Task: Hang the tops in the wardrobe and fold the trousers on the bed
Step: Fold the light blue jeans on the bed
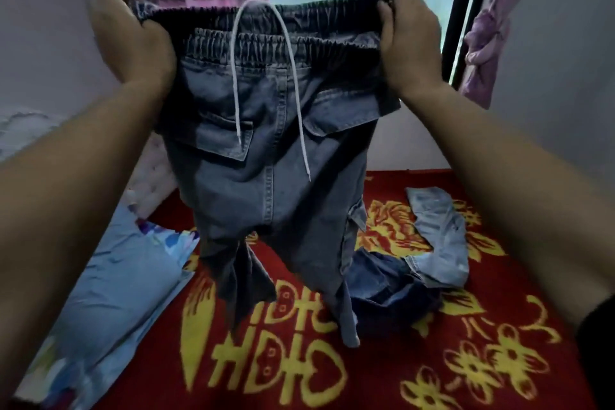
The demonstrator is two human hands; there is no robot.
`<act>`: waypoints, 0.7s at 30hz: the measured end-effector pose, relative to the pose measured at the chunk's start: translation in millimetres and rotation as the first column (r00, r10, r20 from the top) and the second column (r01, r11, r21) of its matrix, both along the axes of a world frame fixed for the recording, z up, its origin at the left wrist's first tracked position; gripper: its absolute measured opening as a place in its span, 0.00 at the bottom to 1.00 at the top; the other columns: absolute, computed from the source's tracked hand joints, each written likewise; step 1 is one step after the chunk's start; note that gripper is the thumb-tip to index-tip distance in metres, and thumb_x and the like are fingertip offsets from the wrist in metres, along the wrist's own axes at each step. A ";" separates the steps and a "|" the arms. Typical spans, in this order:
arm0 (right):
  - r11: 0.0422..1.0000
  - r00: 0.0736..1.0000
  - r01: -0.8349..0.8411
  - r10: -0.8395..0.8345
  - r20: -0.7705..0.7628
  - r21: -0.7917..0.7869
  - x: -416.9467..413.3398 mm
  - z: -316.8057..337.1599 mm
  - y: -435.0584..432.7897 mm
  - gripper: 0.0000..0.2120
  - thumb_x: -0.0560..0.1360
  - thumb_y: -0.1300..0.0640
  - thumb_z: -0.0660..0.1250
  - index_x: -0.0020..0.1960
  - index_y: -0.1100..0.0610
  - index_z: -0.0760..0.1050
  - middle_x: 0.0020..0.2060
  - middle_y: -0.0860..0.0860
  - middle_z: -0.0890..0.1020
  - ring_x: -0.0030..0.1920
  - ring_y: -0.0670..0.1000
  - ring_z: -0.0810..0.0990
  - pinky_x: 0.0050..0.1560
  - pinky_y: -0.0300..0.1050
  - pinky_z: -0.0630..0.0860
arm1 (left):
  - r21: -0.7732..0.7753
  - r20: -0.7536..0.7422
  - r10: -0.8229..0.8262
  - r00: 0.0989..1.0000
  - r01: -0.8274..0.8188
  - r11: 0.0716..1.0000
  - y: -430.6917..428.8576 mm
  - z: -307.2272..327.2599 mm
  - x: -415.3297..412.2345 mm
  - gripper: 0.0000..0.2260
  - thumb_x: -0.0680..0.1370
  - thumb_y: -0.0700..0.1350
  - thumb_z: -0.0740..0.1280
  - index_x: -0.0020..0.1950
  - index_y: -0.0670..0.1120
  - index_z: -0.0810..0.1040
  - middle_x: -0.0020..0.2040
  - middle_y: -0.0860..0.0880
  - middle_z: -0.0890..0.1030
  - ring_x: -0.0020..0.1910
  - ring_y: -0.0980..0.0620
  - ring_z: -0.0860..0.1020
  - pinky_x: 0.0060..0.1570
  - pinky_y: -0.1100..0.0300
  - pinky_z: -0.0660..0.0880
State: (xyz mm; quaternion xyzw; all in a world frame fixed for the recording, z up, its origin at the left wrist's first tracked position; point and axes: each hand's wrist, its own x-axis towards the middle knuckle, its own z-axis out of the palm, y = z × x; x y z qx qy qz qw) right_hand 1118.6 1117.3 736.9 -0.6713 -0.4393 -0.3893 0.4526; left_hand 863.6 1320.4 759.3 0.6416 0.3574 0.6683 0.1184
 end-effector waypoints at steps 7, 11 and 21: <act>0.771 0.964 -0.097 -0.085 -0.252 -0.630 1.8 -108.1 -9.1 0.14 0.74 0.67 0.61 0.59 0.64 0.77 0.56 0.64 0.77 0.55 0.62 0.75 0.50 0.48 0.71 | -0.293 -0.626 -0.154 0.764 -0.048 0.955 1.6 -132.0 -4.0 0.15 0.73 0.35 0.63 0.57 0.45 0.80 0.57 0.37 0.80 0.54 0.38 0.78 0.52 0.49 0.74; 0.444 0.827 -0.297 -0.323 -0.460 -0.845 6.1 -195.0 -44.7 0.13 0.73 0.66 0.65 0.54 0.58 0.84 0.51 0.56 0.85 0.51 0.54 0.82 0.48 0.44 0.77 | -0.525 -0.758 -0.367 0.539 -0.171 0.833 3.5 -230.6 -21.6 0.11 0.68 0.38 0.66 0.36 0.54 0.80 0.46 0.45 0.85 0.46 0.42 0.82 0.48 0.51 0.81; 0.850 0.924 -0.176 -0.032 -0.382 -0.497 -14.2 -205.3 -33.8 0.19 0.76 0.67 0.59 0.64 0.57 0.77 0.58 0.58 0.76 0.55 0.56 0.77 0.56 0.44 0.71 | -0.512 -0.503 -0.141 0.852 -0.163 0.843 1.8 -219.8 -44.7 0.14 0.73 0.38 0.66 0.57 0.43 0.77 0.51 0.43 0.81 0.50 0.40 0.80 0.50 0.50 0.76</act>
